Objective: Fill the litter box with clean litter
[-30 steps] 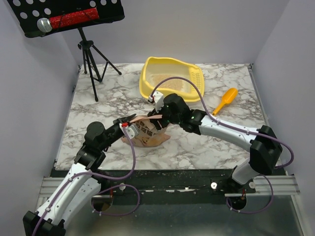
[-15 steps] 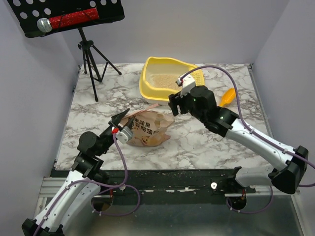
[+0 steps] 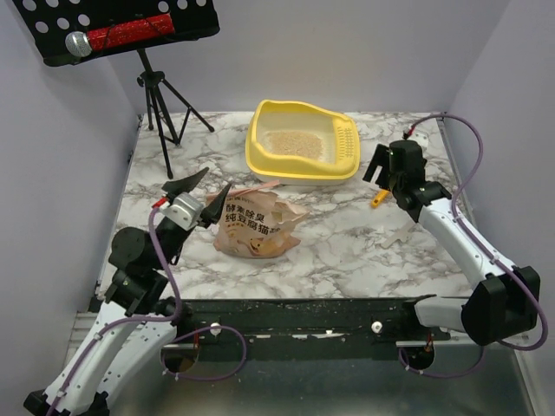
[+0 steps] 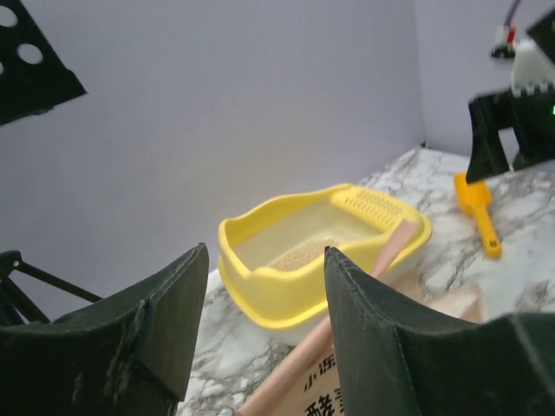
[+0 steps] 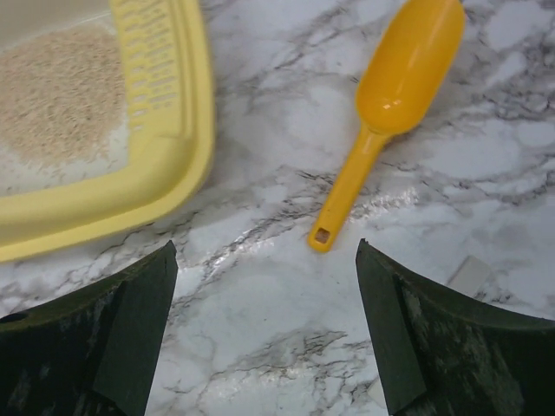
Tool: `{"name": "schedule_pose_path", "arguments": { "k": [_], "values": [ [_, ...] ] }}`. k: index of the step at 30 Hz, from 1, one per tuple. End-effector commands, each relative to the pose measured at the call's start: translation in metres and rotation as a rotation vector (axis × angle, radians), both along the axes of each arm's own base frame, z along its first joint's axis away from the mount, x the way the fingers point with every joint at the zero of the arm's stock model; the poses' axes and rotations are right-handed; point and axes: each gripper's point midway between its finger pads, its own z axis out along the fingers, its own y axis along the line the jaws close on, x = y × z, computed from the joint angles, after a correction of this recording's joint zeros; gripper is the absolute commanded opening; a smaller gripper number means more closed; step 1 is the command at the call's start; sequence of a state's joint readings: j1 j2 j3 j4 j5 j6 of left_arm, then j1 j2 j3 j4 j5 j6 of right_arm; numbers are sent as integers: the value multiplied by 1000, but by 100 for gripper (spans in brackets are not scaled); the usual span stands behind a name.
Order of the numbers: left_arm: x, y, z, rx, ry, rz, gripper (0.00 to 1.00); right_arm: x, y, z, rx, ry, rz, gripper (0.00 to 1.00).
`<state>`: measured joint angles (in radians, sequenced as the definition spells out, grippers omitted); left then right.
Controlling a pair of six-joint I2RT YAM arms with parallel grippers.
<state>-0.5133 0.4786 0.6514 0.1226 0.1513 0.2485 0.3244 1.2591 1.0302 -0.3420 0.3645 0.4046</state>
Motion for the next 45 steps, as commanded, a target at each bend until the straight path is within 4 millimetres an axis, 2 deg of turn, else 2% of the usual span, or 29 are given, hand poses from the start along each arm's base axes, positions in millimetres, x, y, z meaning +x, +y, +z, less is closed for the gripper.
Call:
{"name": "schedule_pose_path", "arguments": {
  "k": [1, 5, 10, 15, 22, 29, 38, 42, 45],
  "values": [
    [2, 10, 15, -205, 181, 45, 64, -1, -29, -52, 136, 129, -182, 91],
    [5, 6, 0, -239, 330, 47, 62, 1, -41, -84, 120, 215, -240, 91],
    [9, 2, -15, -278, 372, 43, 60, 8, -54, -114, 132, 290, -324, 91],
    [11, 11, -23, -307, 349, 84, 60, 18, -62, -130, 131, 330, -365, 91],
    [11, 5, -28, -307, 366, 63, 60, 37, -65, -146, 87, 381, -365, 91],
    [10, 4, -28, -296, 373, 54, 60, 41, -68, -161, 43, 442, -364, 88],
    [11, 4, -32, -290, 389, 60, 60, 40, -60, -173, 49, 498, -315, 69],
    [10, 5, -31, -291, 383, 66, 61, 39, -57, -174, 54, 510, -291, 66],
    [9, 6, -30, -292, 378, 65, 61, 39, -55, -174, 60, 514, -274, 50]
  ]
}}
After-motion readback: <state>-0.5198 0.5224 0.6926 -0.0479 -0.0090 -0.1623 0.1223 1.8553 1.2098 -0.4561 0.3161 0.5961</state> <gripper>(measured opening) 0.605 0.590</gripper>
